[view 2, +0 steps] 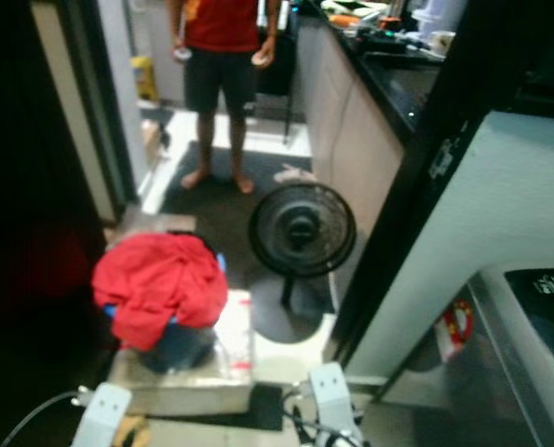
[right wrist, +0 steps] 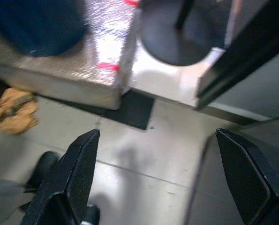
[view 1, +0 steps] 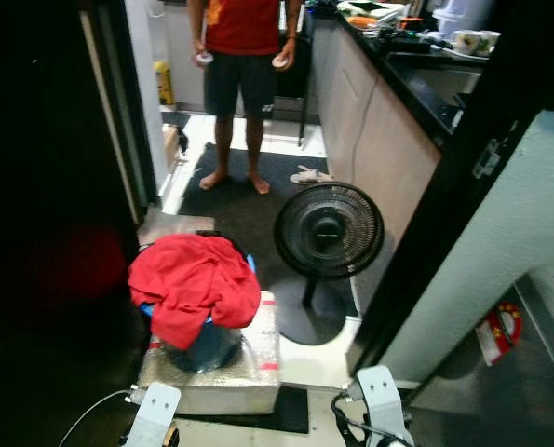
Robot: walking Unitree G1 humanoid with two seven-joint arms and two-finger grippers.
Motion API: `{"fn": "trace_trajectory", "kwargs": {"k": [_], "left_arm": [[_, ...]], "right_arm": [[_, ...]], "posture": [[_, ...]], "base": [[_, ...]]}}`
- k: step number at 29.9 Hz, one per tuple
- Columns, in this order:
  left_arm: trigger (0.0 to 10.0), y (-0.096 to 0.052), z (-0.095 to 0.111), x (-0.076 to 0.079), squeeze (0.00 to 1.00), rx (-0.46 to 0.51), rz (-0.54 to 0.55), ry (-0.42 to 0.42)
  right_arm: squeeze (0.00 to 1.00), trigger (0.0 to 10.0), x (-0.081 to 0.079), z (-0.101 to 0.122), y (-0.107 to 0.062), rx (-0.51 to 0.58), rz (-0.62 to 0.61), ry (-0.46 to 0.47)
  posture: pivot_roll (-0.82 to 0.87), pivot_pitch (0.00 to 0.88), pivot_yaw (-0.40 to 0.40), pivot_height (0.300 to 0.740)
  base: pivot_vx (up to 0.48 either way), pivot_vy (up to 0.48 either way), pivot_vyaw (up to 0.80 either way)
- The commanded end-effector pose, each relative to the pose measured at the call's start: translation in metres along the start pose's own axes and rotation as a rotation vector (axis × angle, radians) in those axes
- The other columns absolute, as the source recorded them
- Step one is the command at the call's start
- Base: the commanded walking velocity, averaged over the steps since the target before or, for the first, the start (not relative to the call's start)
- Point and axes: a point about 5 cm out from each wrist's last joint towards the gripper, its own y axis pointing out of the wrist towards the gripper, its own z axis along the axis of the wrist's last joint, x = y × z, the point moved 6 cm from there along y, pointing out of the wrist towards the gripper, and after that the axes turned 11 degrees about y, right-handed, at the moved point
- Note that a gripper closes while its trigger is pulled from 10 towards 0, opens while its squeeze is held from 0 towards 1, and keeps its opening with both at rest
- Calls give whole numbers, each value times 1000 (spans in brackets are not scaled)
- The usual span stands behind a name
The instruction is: Clothes washing
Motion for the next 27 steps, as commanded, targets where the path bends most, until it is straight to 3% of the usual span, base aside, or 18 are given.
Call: {"fn": "trace_trajectory", "kwargs": {"k": [1, 7, 27], "left_arm": [[10000, -2, -5, 5, 0, -11, -7, -6], [10000, -1, -2, 4, 0, -1, 4, -5], [10000, -1, 0, 3, 0, 2, 9, -3]], "right_arm": [[0, 10000, 0, -6, -2, -15, 2, 20], [0, 10000, -6, -3, -1, -1, 34, 37], [0, 10000, -1, -3, -2, 0, 13, 38]], "posture": [[23, 17, -27, 740], [24, 17, -28, 740], [19, 19, -28, 740]], "base": [[0, 0, 781], [365, 0, 130], [445, 0, 118]]}}
